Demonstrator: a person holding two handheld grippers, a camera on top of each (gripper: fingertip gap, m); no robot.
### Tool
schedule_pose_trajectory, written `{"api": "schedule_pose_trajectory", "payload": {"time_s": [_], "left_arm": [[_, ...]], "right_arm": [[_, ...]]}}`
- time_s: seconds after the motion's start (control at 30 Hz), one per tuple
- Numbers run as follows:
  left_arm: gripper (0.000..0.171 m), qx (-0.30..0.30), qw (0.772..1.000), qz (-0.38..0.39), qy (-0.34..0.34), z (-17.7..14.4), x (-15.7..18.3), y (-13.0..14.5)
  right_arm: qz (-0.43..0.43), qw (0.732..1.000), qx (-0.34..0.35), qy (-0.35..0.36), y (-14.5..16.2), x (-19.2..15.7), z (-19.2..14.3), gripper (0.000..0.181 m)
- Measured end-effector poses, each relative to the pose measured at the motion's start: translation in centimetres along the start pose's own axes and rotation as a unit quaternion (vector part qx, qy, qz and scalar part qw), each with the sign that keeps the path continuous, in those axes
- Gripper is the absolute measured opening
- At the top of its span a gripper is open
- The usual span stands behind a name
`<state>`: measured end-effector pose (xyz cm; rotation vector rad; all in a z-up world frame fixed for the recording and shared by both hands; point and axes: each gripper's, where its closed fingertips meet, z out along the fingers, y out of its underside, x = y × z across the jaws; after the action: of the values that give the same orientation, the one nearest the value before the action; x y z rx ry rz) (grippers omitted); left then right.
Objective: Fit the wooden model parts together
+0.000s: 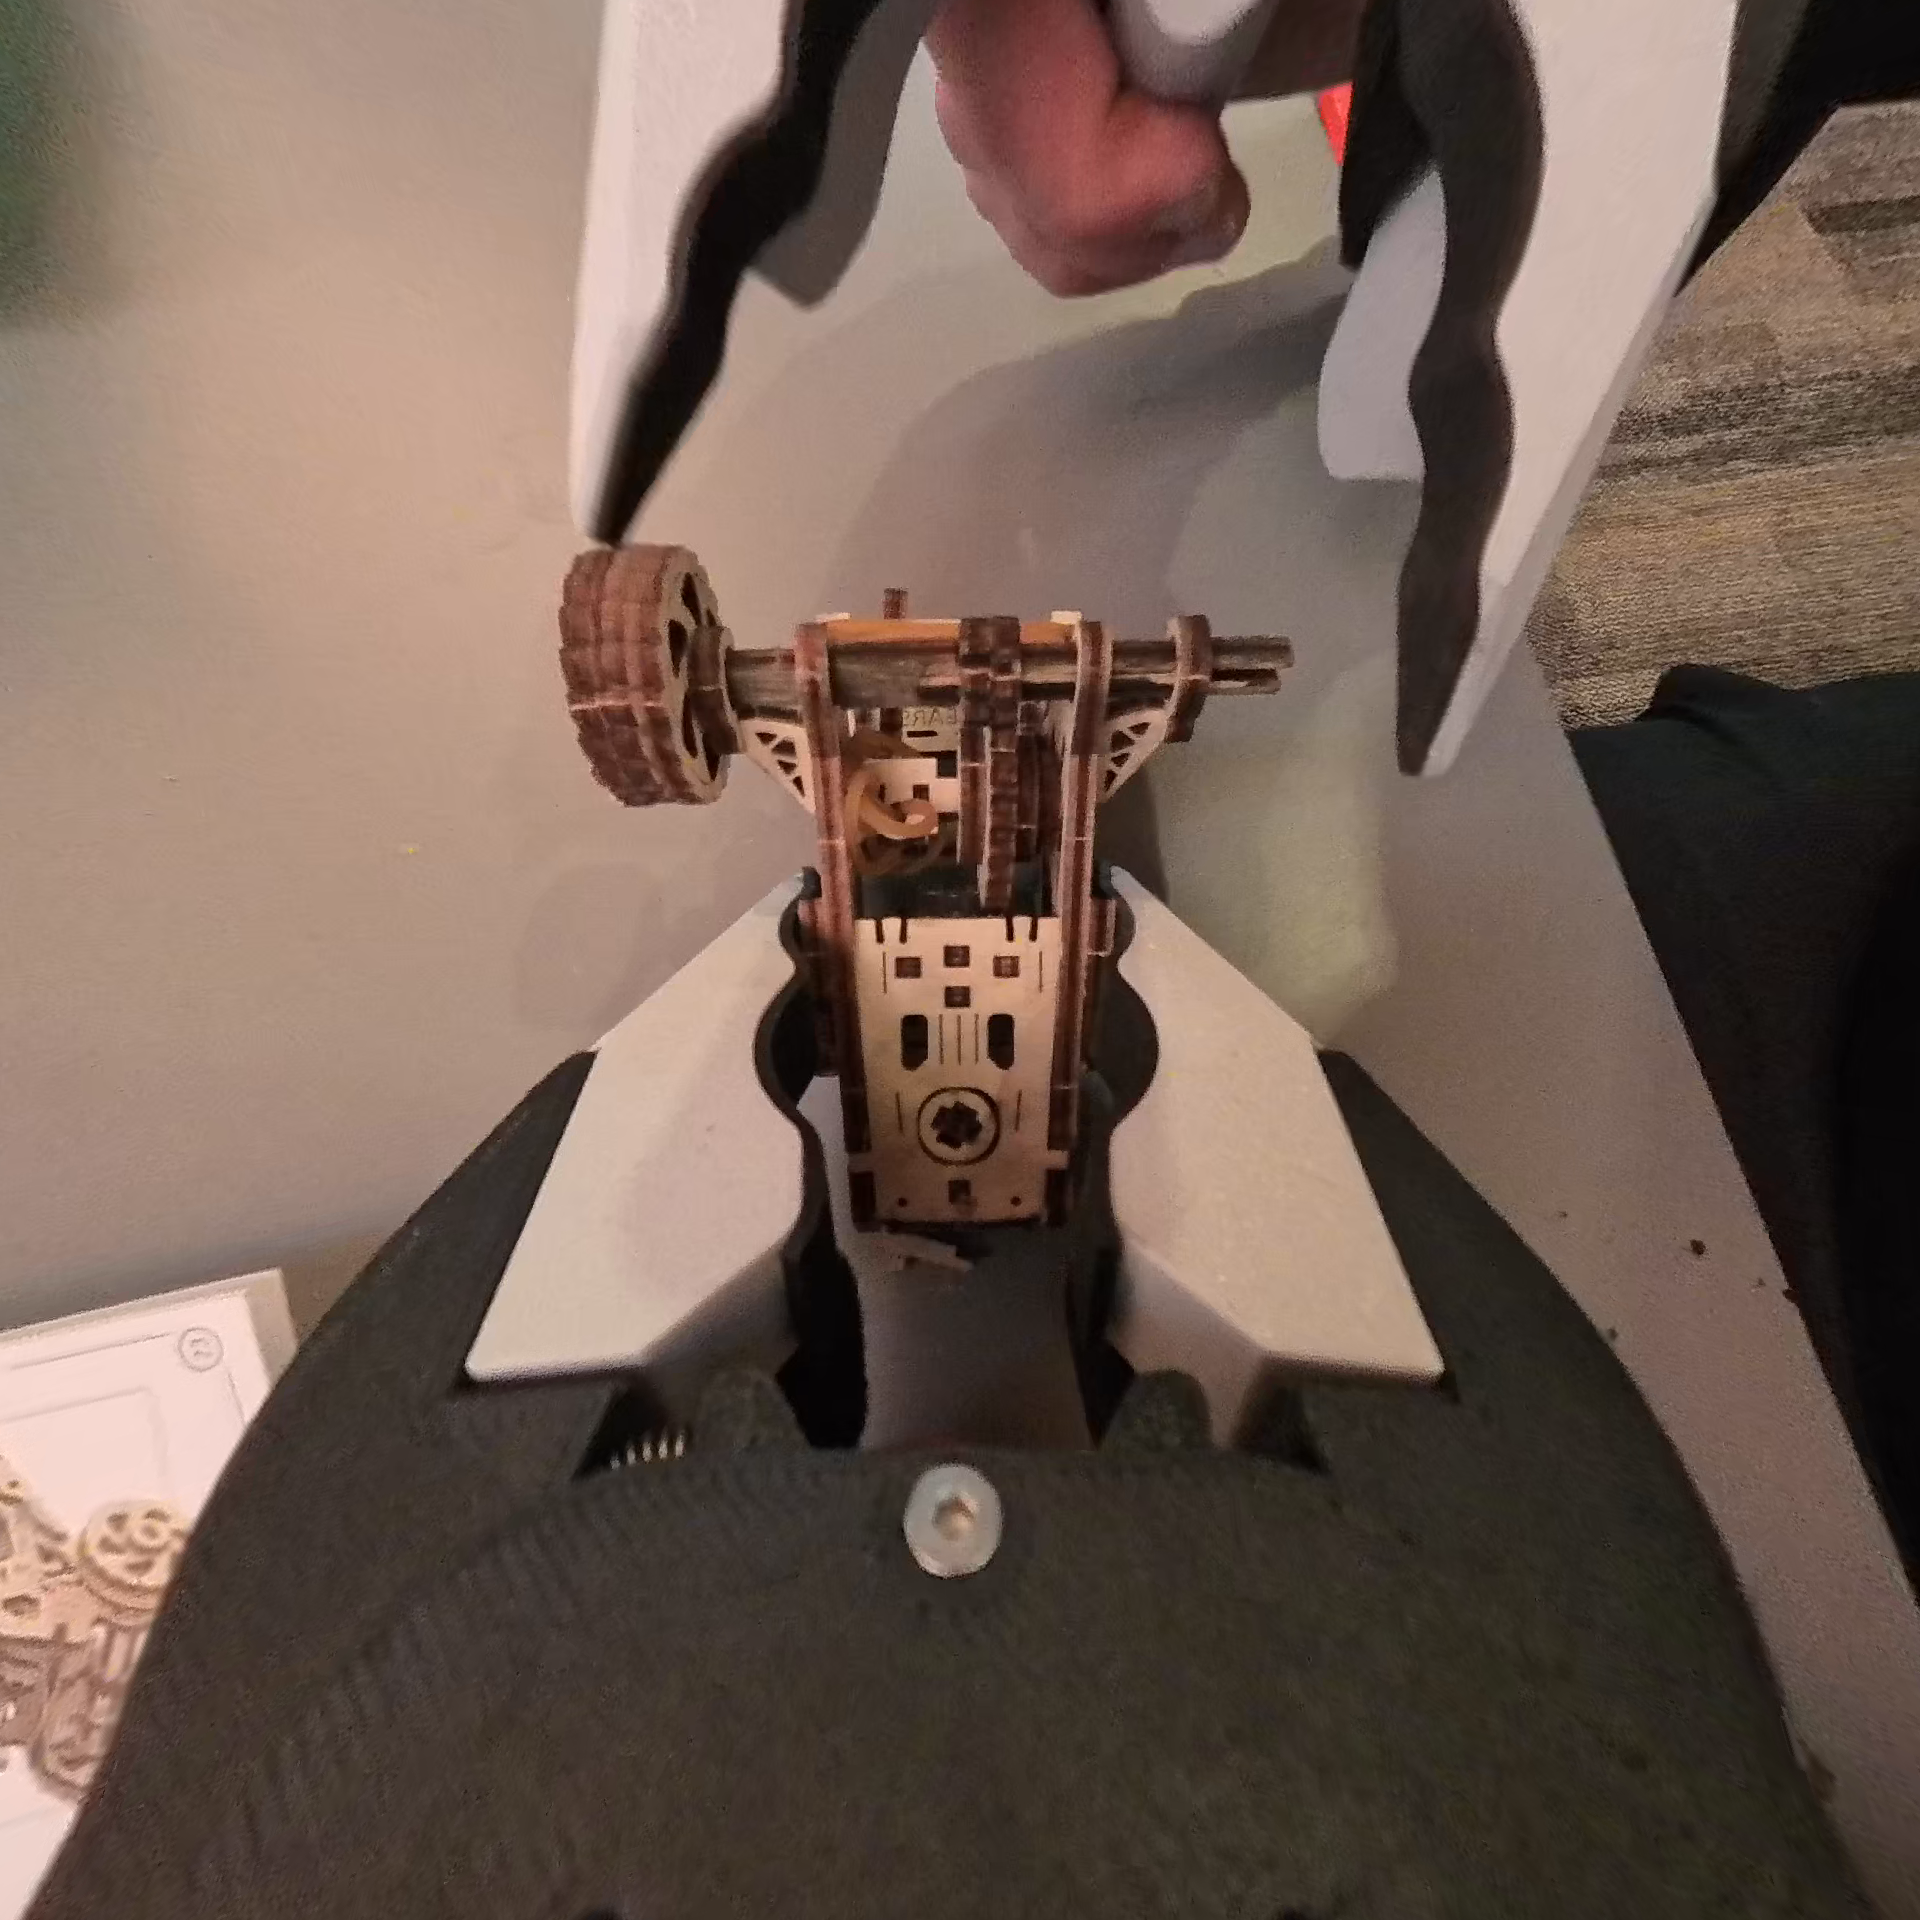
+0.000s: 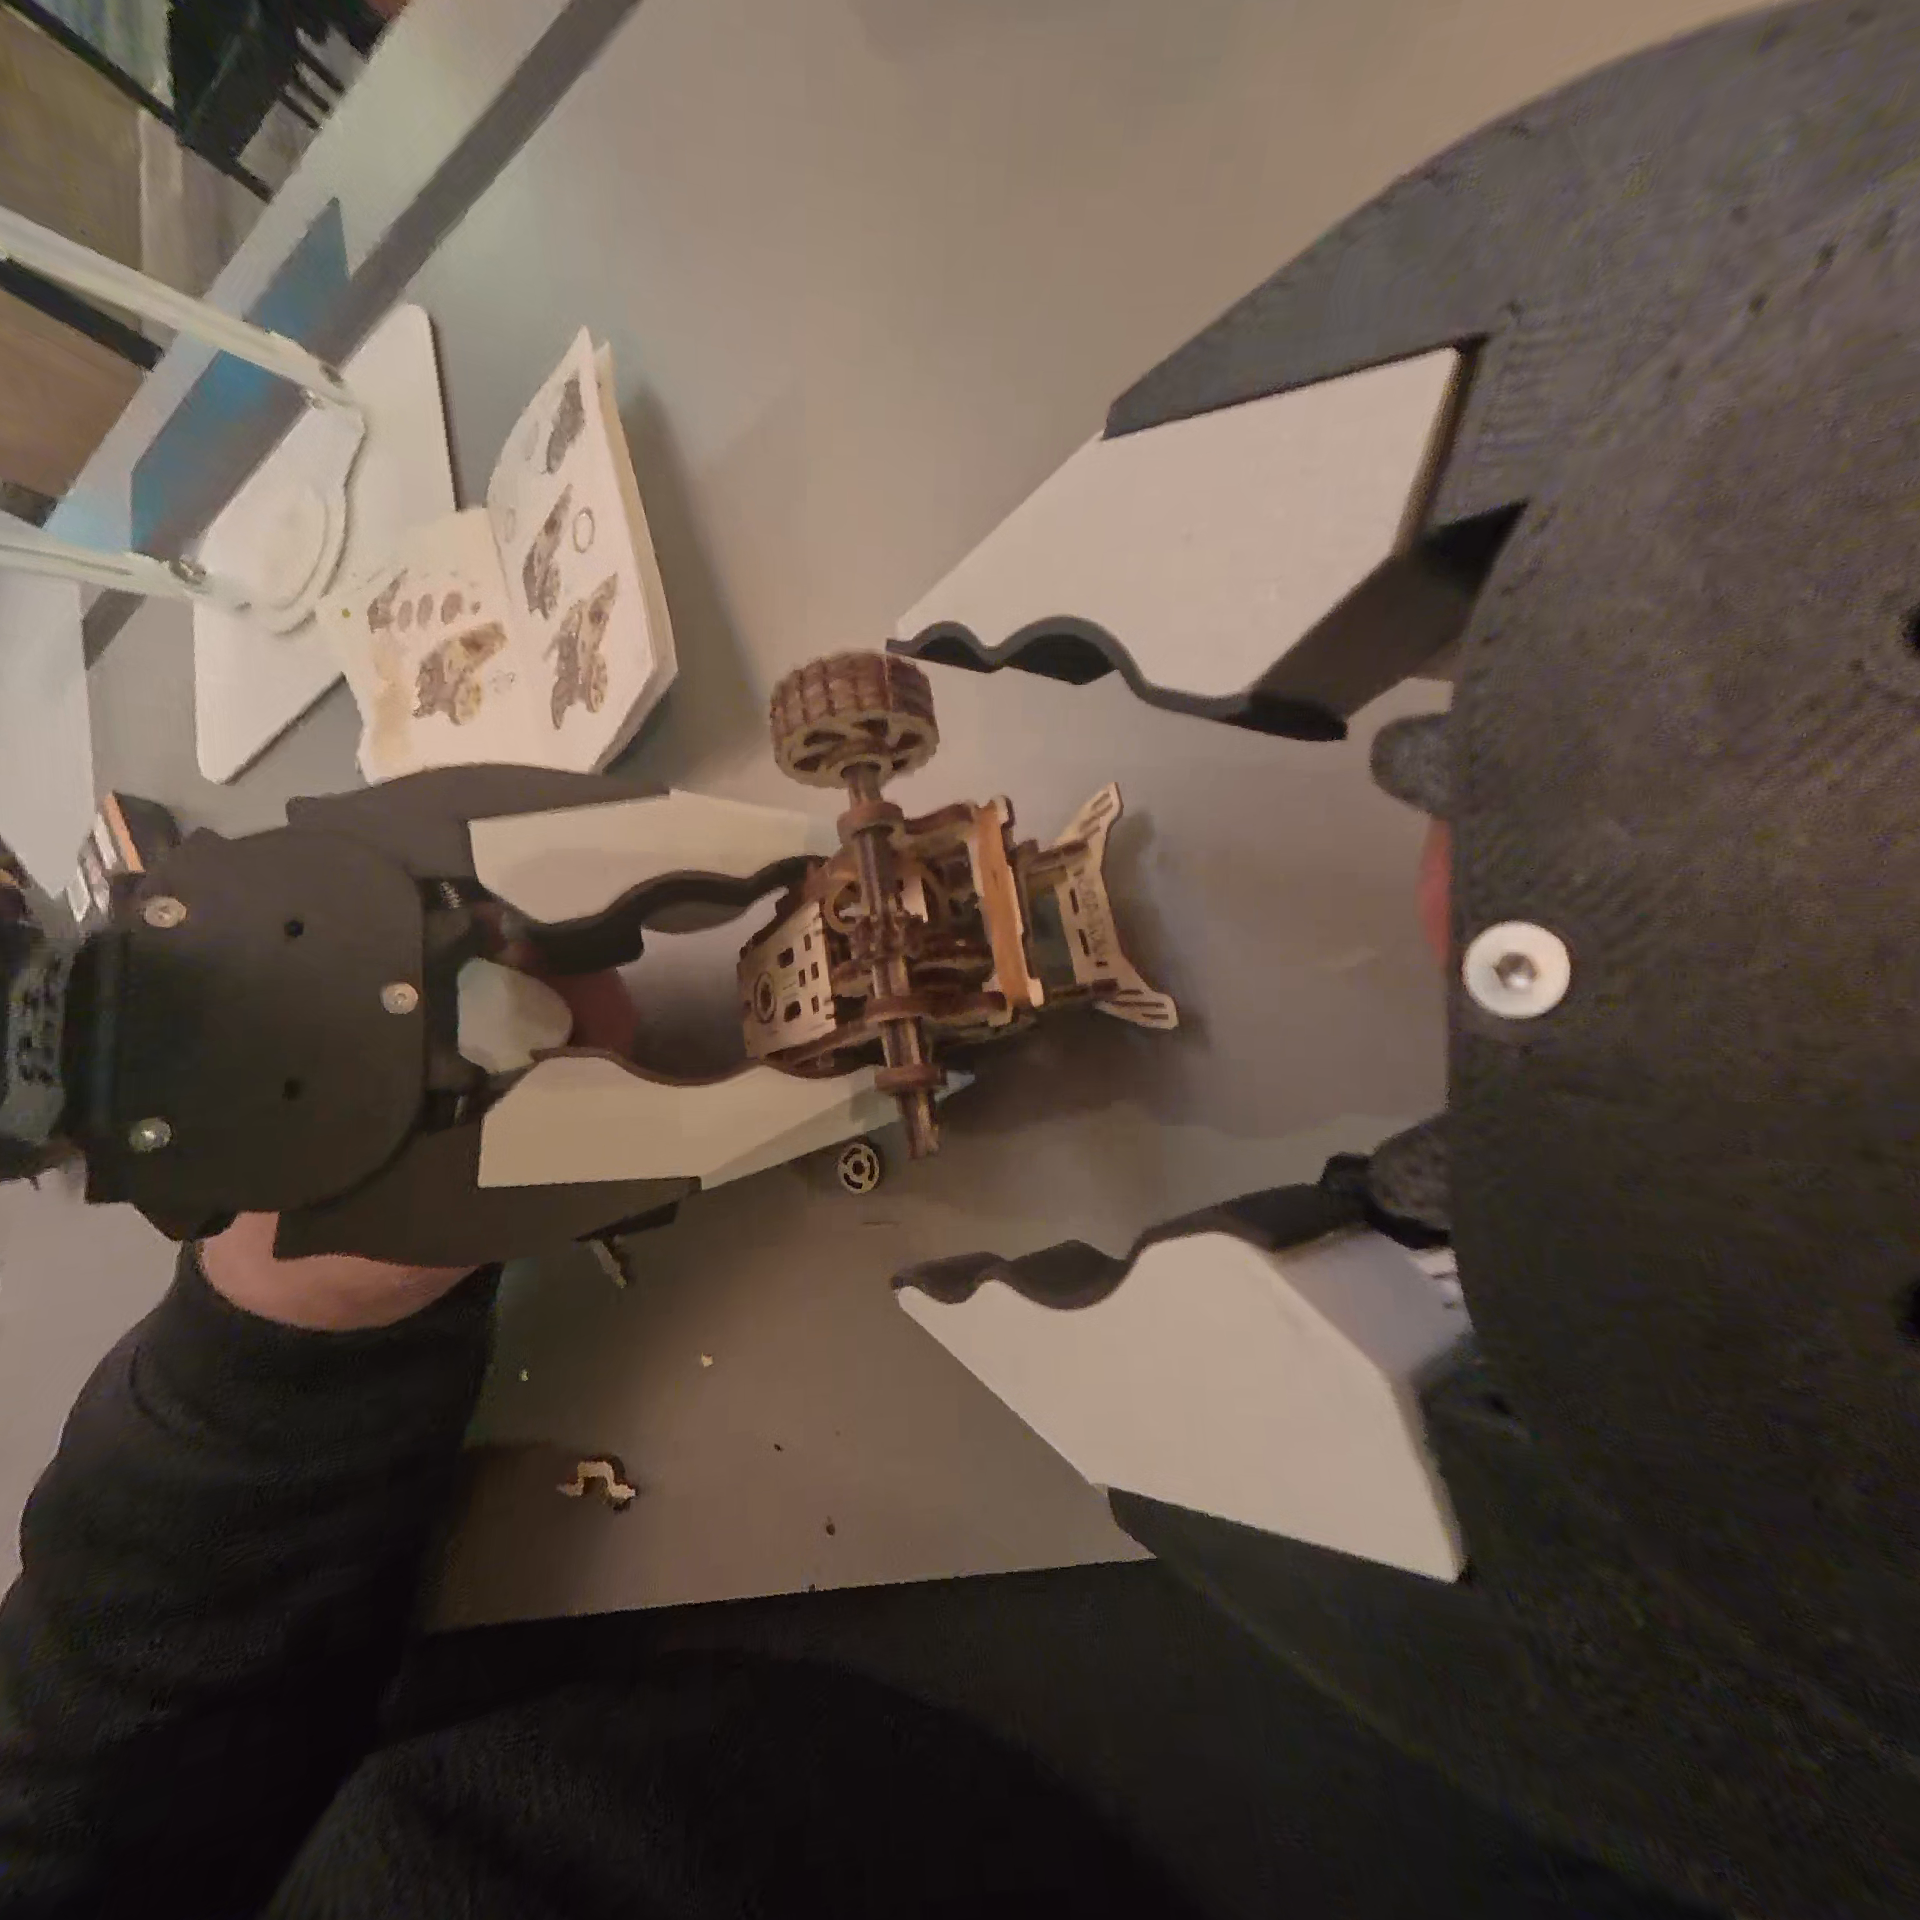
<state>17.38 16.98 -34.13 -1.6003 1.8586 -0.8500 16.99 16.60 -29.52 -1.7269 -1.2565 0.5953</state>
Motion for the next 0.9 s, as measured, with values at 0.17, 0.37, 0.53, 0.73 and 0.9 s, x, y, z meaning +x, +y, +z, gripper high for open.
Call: {"api": "schedule_pose_trajectory", "payload": {"time_s": [0.17,0.37,0.53,0.73,0.9], "left_arm": [[0.048,0.006,1.000,-0.005,0.000,0.0,-0.3,0.0],[0.048,0.004,1.000,-0.002,0.002,0.1,-0.3,-0.1],[0.048,0.002,1.000,-0.001,-0.001,0.1,-0.3,0.0],[0.048,0.002,1.000,-0.001,0.000,0.1,-0.4,0.0],[0.049,-0.004,1.000,0.001,0.001,0.2,-0.7,0.2]], "right_arm": [[0.012,0.996,-0.088,-0.026,3.8,-1.1,0.8,0.106],[-0.005,1.000,0.007,0.020,-0.3,0.1,-0.6,0.114],[0.004,0.997,-0.071,-0.014,3.5,-1.2,1.2,0.106],[-0.004,1.000,-0.014,0.019,0.7,0.0,-0.3,0.111],[0.021,0.997,-0.070,-0.015,3.2,-0.8,1.1,0.110]]}}
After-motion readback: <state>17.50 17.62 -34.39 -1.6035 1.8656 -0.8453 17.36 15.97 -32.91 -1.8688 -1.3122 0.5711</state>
